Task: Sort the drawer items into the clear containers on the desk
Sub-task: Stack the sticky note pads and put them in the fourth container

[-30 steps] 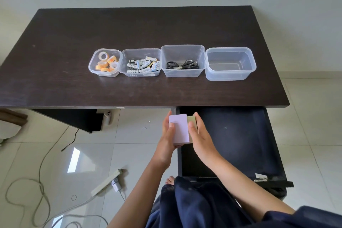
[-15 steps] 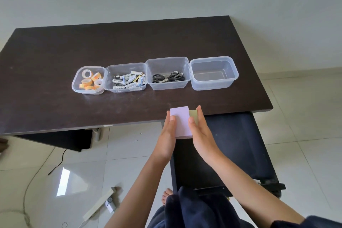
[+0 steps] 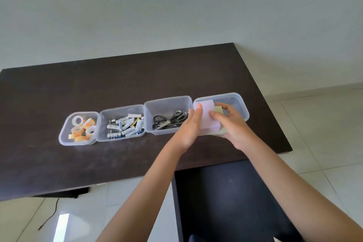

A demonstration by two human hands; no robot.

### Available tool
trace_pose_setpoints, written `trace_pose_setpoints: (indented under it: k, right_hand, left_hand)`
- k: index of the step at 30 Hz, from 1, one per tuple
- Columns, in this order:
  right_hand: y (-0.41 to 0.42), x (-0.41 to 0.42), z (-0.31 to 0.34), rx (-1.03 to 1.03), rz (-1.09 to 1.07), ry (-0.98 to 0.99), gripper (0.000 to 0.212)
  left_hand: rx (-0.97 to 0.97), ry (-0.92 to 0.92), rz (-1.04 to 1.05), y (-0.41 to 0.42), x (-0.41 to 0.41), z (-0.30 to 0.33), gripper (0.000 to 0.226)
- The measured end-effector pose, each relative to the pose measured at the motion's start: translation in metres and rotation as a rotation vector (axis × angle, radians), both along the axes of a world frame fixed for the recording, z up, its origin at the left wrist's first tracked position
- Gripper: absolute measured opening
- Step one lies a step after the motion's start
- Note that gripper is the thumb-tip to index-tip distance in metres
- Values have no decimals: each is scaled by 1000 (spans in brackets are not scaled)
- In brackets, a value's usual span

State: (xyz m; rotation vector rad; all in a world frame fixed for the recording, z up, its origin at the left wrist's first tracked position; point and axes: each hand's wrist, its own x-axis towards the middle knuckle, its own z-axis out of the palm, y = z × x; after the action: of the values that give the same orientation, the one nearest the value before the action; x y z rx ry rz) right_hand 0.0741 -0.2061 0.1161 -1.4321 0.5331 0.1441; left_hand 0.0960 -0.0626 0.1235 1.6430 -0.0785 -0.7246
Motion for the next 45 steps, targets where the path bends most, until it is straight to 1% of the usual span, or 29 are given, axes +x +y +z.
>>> trace_pose_setpoints:
  k: [3,4,5,6,7,8,9,10,12,15,17,19,21,24,27,29,31,34,37,40,45]
  right_hand:
    - [-23,29,-4,-71,-15,26,48]
    - [-29,35,-4,-119,-9,34,49]
    - [-32,39,-5,-155,0,40,49]
    - [-34,40,-7,-185,21,47,50]
    - [-34,41,-8,-218,52,55,50]
    - [-34,43,-8,-259,92,70,51]
    - [-33,45,-8,-302,135,93,53]
    - [-31,47,-9,-325,172,119,54]
    - [-28,53,-12,-295,199,170,56]
    - [-28,63,-15,-227,212,191,61]
    - [-26,63,-21,-205,231,187,66]
    - [-53,90,-62,-103,208,291,71]
    - [-51,87,-63,-46,213,318,72]
    - [-53,93,-59,74,203,343,54]
    - [-52,95,-60,99,239,350,49]
    - [-51,97,-64,47,236,350,44]
    - [-49,99,-67,-90,263,354,41]
    - [-50,101,-71,-321,341,362,51]
    - [-54,96,-66,-508,393,344,53]
    - [-61,94,-64,-535,420,368,57]
    - [-61,93,-62,-555,498,364,42]
  left_hand:
    - [61,-21,-67,-10,23,4,53]
    - [105,-60,-107,-11,27,3,44]
    - [197,-153,-151,-8,29,-1,35]
    - [303,-272,-201,-3,30,-3,39]
    - [415,-396,-250,3,31,-8,62]
    - [516,-498,-290,9,33,-14,90]
    - [589,-560,-322,15,35,-18,109]
    - [631,-598,-347,19,36,-27,119]
    - [663,-639,-361,22,39,-33,124]
    - [697,-720,-292,21,42,-36,120]
    - [687,-737,-259,23,42,-40,118]
    - [718,-653,-293,-6,68,-70,117]
    - [713,-673,-292,-2,67,-71,116]
    - [673,-686,-274,-2,71,-71,115]
    - [598,-649,-254,2,70,-74,114]
    - [588,-642,-246,3,67,-76,113]
    - [588,-643,-245,3,66,-77,112]
    - [600,-635,-241,3,66,-76,111]
    - [606,-639,-247,2,65,-74,110]
    - [627,-633,-258,2,64,-72,109]
    - [645,-634,-269,1,66,-73,109]
